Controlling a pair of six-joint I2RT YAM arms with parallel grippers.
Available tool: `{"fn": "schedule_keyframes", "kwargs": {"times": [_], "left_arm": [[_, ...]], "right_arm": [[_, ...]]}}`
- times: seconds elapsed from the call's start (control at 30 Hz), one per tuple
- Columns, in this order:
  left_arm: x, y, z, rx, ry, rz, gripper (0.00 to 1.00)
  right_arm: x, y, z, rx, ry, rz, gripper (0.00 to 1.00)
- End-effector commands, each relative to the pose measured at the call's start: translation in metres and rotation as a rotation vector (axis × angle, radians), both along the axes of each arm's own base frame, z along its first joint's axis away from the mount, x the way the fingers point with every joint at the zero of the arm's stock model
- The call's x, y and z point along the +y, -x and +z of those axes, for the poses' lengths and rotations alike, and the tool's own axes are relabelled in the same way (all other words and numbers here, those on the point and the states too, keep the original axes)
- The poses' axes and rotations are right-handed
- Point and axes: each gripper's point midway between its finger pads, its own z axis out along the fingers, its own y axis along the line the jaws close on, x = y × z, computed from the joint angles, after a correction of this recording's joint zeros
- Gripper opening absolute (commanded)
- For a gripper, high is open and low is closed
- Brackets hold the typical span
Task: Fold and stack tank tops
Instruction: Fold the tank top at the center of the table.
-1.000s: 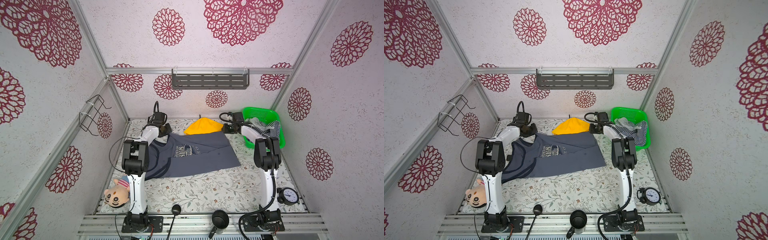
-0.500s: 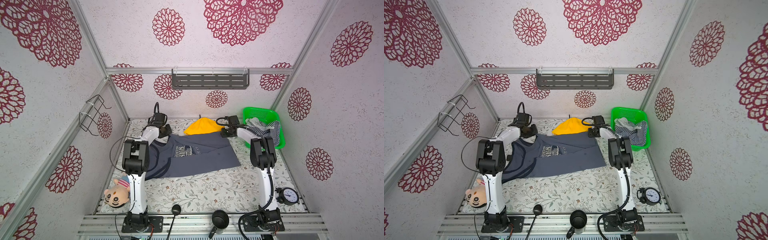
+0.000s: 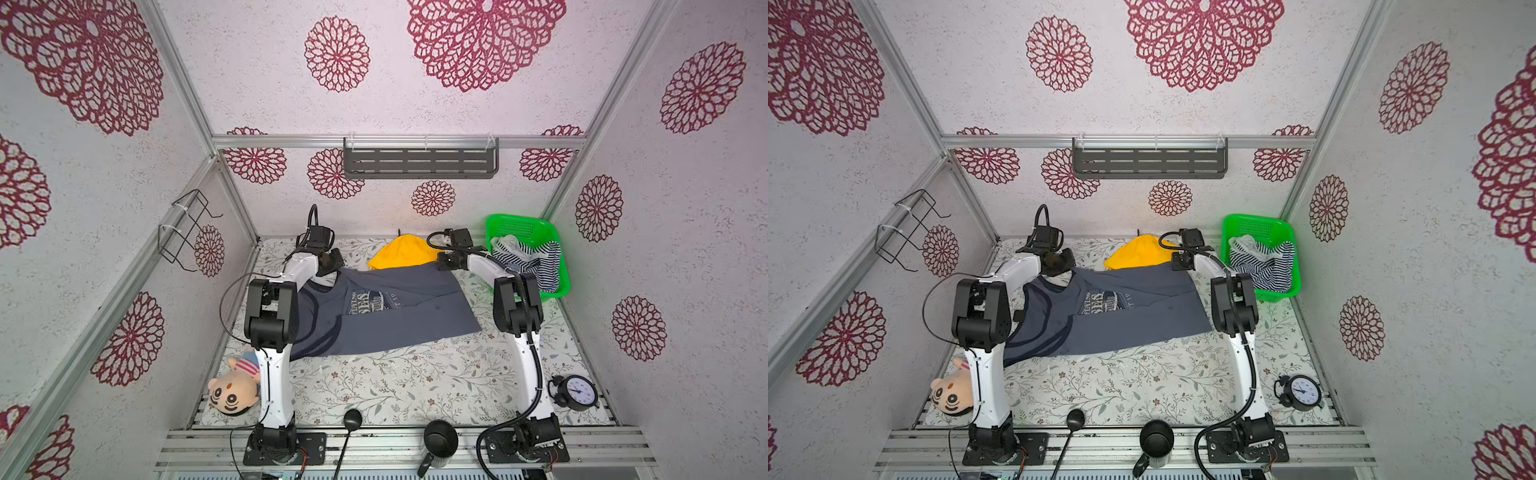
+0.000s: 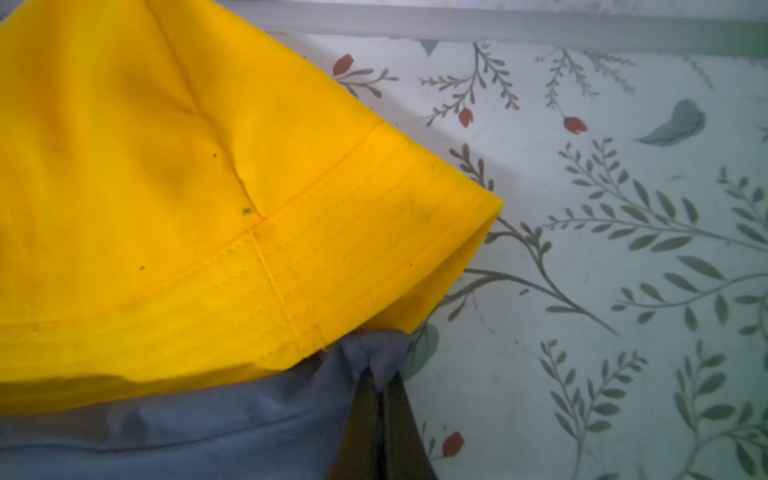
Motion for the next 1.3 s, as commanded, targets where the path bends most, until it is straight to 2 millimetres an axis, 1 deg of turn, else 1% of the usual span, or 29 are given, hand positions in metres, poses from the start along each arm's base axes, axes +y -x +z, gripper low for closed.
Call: {"fn": "schedule_keyframes", "kwargs": {"times": [0.0,0.1,0.17,0.27,0.4,0.53,0.7,0.8,0.93,1.0,1.07,1.13,1.27], "left_arm": [[-0.002,-0.004,-0.005,-0.003,-0.003,-0.016,0.00],[-0.002,-0.005,-0.004,-0.004,0.000,-0.017,0.00],[-0.003,-0.006,-0.002,-0.008,0.001,-0.020,0.00],[-0.004,-0.006,-0.001,-0.007,0.004,-0.022,0.00],[-0.005,-0.007,0.001,-0.012,0.009,-0.026,0.00],[-0.006,-0.008,0.007,-0.023,0.017,-0.028,0.00],[-0.008,-0.009,0.019,-0.043,0.032,-0.031,0.00],[-0.008,-0.010,0.022,-0.049,0.031,-0.033,0.00],[-0.008,-0.010,0.028,-0.058,0.028,-0.034,0.00],[-0.009,-0.008,0.034,-0.068,0.037,-0.035,0.00],[-0.012,-0.003,0.042,-0.079,0.043,-0.039,0.00],[-0.014,0.005,0.046,-0.084,0.034,-0.046,0.00],[-0.020,0.033,0.047,-0.076,0.034,-0.054,0.00]], "right_arm": [[-0.001,-0.015,0.028,-0.094,-0.015,-0.002,0.00],[-0.006,-0.027,0.050,-0.170,-0.079,-0.005,0.00],[-0.013,-0.033,0.063,-0.215,-0.114,-0.015,0.00],[-0.024,-0.038,0.083,-0.273,-0.173,-0.029,0.00],[-0.032,-0.029,0.108,-0.341,-0.203,-0.026,0.00],[-0.031,-0.016,0.126,-0.399,-0.209,0.014,0.00],[-0.030,-0.003,0.141,-0.421,-0.196,0.047,0.00],[-0.031,0.000,0.150,-0.450,-0.166,0.075,0.00],[-0.029,0.004,0.157,-0.485,-0.141,0.132,0.00],[-0.028,0.008,0.158,-0.499,-0.144,0.160,0.00],[-0.026,0.015,0.162,-0.516,-0.144,0.190,0.00],[-0.024,0.023,0.163,-0.528,-0.140,0.221,0.00],[-0.025,0.042,0.164,-0.544,-0.135,0.279,0.00]]}}
